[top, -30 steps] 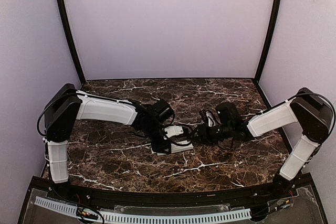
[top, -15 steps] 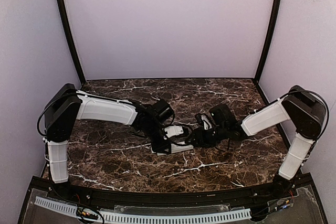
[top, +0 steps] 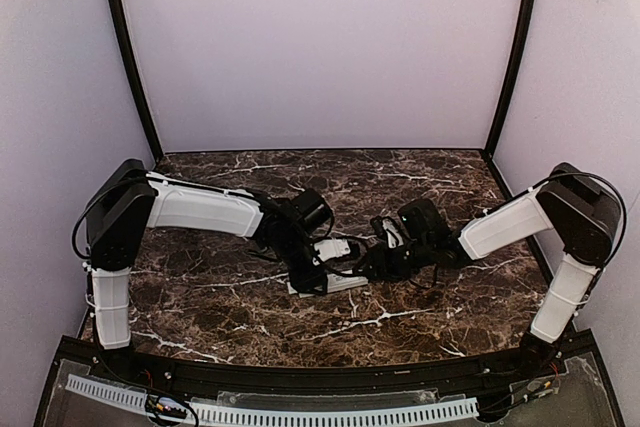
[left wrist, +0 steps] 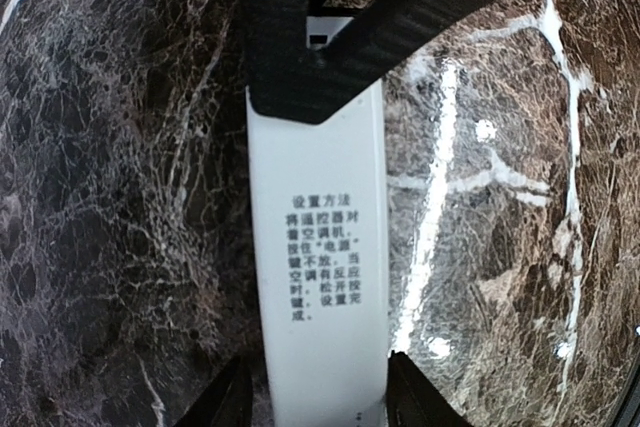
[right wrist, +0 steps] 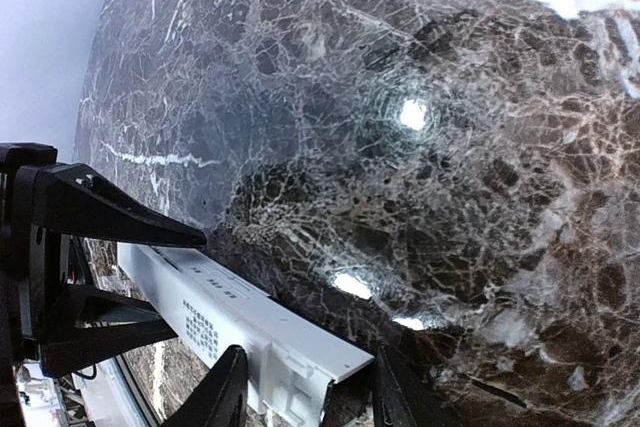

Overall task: Load the batteries into the remote control
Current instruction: Adjust the battery cover of the remote control without the battery cover.

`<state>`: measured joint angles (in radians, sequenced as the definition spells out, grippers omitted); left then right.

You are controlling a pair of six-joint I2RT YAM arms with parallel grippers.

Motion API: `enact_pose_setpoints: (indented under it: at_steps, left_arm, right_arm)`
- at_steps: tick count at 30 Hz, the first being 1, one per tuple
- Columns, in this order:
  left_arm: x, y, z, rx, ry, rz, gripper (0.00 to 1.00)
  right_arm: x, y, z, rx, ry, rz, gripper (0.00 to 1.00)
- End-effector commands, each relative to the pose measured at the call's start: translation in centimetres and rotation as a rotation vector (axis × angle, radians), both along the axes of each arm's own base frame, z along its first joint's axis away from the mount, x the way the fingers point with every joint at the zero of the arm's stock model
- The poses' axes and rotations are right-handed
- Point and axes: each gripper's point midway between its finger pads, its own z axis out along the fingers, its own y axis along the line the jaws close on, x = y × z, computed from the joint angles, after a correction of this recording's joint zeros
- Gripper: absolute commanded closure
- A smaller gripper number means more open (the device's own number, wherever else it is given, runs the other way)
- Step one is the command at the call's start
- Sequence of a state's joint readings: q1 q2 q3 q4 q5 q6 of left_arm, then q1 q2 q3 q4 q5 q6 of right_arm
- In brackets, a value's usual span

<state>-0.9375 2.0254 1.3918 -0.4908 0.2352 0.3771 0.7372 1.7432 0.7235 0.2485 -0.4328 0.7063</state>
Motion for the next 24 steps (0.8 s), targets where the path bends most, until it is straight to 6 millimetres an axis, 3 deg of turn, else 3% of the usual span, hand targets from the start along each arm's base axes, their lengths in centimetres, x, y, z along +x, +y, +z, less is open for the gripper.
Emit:
enact_pose_setpoints:
  at_steps: [1, 10, 24]
  left_arm:
    - [0.0, 0.1, 0.9, 0.006, 0.012, 0.009, 0.52]
    - [0.3, 0.4, 1.7, 0.0, -0.016, 0.03, 0.4]
    - [0.2, 1.1, 2.4, 0.004, -0.035, 0.04, 0.39]
  right_arm:
    - [-0.8, -0.4, -1.5, -0.046, 0.019, 0.013, 0.6]
    - [-1.0, -0.5, -1.5, -0.041, 0.019, 0.014, 0.6]
    - [-1.0, -0.3, -1.1, -0.03, 0.014, 0.018, 0.6]
